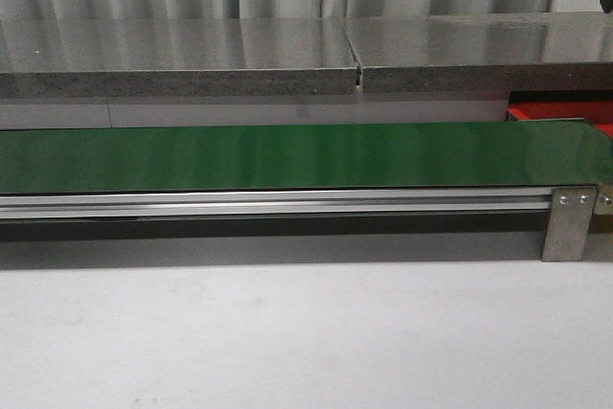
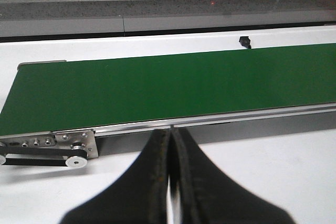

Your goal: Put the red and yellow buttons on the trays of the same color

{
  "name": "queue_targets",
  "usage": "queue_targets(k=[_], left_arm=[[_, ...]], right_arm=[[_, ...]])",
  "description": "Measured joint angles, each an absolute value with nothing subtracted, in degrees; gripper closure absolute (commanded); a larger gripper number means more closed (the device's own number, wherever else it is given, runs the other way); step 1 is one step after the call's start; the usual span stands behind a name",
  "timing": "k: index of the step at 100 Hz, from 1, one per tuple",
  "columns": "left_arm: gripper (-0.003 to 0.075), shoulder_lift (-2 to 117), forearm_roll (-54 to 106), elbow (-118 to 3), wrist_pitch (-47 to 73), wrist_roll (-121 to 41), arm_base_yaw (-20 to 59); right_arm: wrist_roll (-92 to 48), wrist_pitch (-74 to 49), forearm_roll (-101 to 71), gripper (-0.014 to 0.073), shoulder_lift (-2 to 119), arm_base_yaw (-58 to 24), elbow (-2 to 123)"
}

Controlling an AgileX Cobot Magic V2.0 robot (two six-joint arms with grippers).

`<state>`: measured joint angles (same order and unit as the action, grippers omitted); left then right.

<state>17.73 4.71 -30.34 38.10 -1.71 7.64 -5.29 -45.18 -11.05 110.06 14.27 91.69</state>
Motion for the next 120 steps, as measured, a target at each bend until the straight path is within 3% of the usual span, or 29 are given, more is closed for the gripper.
queue_targets(k=[40, 47, 59, 70, 84, 96, 120], left_arm=[[0.0739, 17.7, 4.7, -30.3, 38.1, -1.7, 7.6], [0.0739, 17.7, 4.7, -30.3, 38.1, -1.7, 7.6], [0.0739, 17.7, 4.7, -30.3, 38.1, -1.7, 7.6], [0.0739, 17.7, 4.7, -30.3, 38.1, -1.7, 7.6], [0.0739, 17.7, 4.7, -30.3, 38.1, -1.7, 7.6], [0.0739, 17.7, 4.7, -30.3, 38.1, -1.7, 7.6], [0.0739, 17.7, 4.7, -30.3, 38.1, -1.7, 7.6]], right_arm=[[-5.2, -41.9, -11.1, 0.0330, 116.3, 14.3, 91.7], [-5.2, -41.9, -11.1, 0.0272, 117.0, 14.3, 91.7], [-5.2, -41.9, -11.1, 0.0081, 117.4, 14.3, 91.7], [-5.2, -41.9, -11.1, 0.0050, 117.4, 14.3, 91.7], [-5.2, -41.9, -10.8, 0.0097, 116.3, 14.3, 91.7], [-7.2, -42.2, -9.9, 0.0199, 113.5, 14.0, 91.7], [-16.2, -46.0, -8.3, 0.0587, 106.5, 10.8, 91.7]])
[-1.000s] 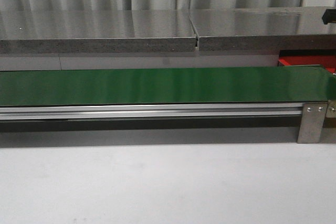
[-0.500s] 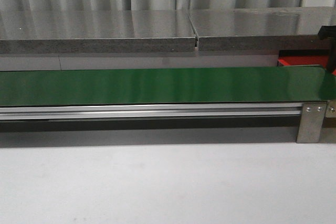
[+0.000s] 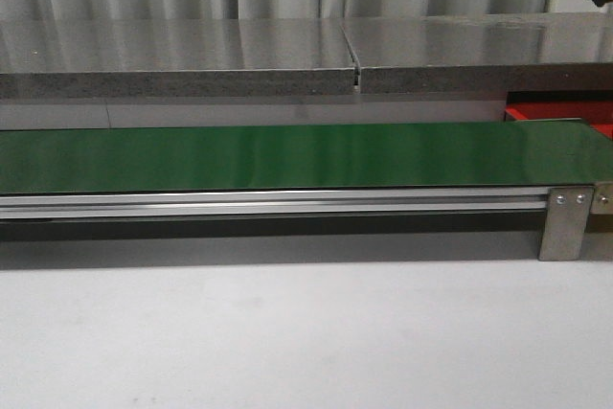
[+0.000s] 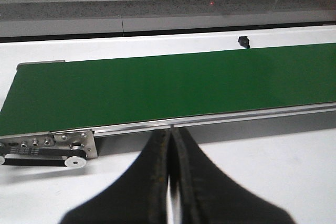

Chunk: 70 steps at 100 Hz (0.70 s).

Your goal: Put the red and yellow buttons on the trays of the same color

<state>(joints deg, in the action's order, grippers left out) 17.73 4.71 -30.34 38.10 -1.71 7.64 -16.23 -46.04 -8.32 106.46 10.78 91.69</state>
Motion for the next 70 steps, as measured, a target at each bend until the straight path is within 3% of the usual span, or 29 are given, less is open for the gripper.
queue_targets(k=[7, 35, 70], left_arm=[[0.0739, 17.7, 4.7, -30.3, 38.1, -1.7, 7.6], [0.0739, 17.7, 4.7, -30.3, 38.1, -1.7, 7.6], [0.0739, 17.7, 4.7, -30.3, 38.1, -1.7, 7.6]], right_arm=[[-16.9, -47.0, -8.3, 0.0669, 104.5, 9.3, 91.7], [-17.3, -47.6, -8.3, 0.0662, 95.9, 3.6, 88.7], [-17.3, -43.3, -8.3, 0.0662, 81.6, 0.8, 72.7]])
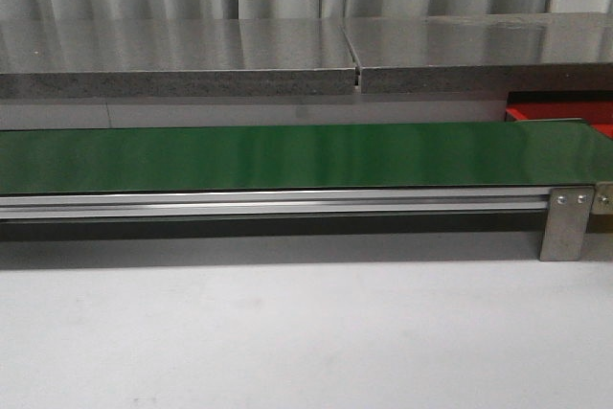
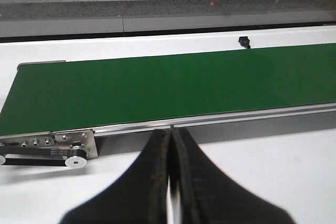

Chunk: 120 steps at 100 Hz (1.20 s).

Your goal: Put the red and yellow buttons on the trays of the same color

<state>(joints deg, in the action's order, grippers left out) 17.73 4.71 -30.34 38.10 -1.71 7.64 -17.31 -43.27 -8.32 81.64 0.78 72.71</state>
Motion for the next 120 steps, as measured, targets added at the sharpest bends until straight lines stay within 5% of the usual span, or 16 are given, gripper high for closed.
queue_targets(k=[52, 120], left_arm=[[0.0739, 17.7, 4.7, -30.3, 37.1, -1.7, 7.6], [0.0739, 17.7, 4.7, -30.0, 36.5, -1.7, 7.6]], right_arm=[[-17.3, -29.7, -8.3, 0.0662, 53.4, 0.7, 44.8], [-17.3, -28.5, -10.0, 0.0662, 16.7, 0.7, 25.4]])
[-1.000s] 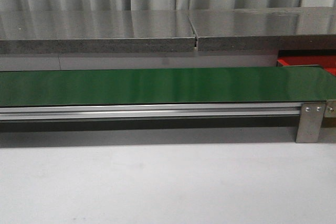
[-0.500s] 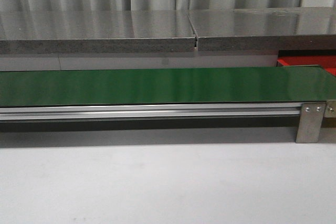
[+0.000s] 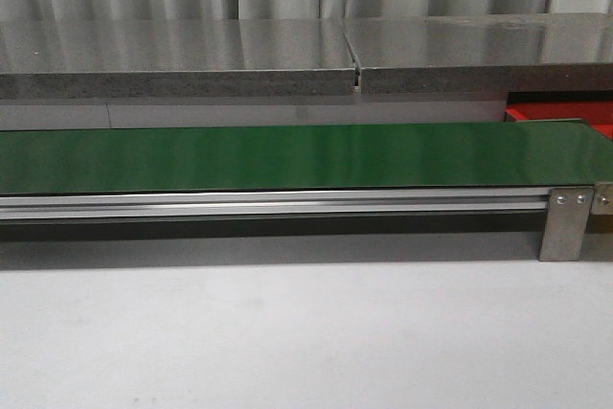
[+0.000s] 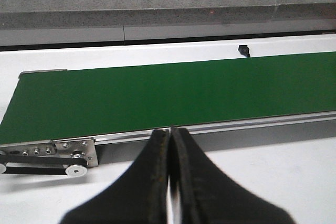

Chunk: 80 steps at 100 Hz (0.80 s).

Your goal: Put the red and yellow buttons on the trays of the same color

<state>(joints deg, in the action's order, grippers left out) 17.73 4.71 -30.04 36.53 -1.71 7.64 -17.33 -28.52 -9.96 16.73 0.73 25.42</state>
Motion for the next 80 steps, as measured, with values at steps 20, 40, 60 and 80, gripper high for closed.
queue_targets(k=[20, 40, 60, 80], left_arm=[[0.0740, 17.9, 4.7, -29.9, 36.5, -1.7, 7.6], [0.0740, 23.3, 4.1, -31.3, 36.5, 1.8, 7.3], [0.0739, 34.3, 4.5, -35.7, 36.5, 3.7, 3.7], [0.0729, 45.7, 5.3, -41.4, 36.3, 3.7, -1.9]], right_arm=[[-17.4, -28.5, -10.1, 0.0662, 13.4, 0.7, 25.0], [-17.4, -28.5, -10.2, 0.0662, 13.4, 0.7, 24.9], [-17.4, -28.5, -10.2, 0.0662, 13.4, 0.7, 24.9], [-17.4, -28.5, -10.2, 0.0662, 13.4, 0.7, 24.9]])
